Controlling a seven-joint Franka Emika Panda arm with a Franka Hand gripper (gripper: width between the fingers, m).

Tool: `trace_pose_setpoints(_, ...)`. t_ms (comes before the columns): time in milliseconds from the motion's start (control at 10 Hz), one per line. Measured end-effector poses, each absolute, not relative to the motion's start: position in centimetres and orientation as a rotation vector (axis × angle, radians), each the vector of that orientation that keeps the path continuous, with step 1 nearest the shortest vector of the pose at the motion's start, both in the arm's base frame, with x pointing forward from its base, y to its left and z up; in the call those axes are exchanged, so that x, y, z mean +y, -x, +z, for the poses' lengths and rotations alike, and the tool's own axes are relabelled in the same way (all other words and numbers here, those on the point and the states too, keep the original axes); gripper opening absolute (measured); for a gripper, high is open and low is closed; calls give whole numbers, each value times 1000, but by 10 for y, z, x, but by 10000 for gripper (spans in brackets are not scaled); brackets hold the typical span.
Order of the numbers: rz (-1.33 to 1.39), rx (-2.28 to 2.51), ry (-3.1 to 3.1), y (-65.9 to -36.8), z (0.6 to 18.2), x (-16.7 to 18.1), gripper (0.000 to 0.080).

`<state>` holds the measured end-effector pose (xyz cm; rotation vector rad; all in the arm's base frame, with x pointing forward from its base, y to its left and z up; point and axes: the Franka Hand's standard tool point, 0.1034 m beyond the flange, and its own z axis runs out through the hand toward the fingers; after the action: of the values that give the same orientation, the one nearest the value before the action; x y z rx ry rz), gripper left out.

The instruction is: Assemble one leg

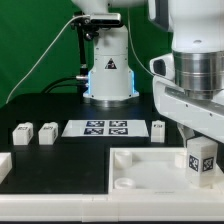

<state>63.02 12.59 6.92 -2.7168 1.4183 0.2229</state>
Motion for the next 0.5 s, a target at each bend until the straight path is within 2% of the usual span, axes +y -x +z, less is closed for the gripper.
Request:
trace_pose_setpoints(300, 207, 802, 2936, -629, 68, 122, 645)
trace_pose_setpoints(500, 218, 371, 3008, -629, 73, 121, 649)
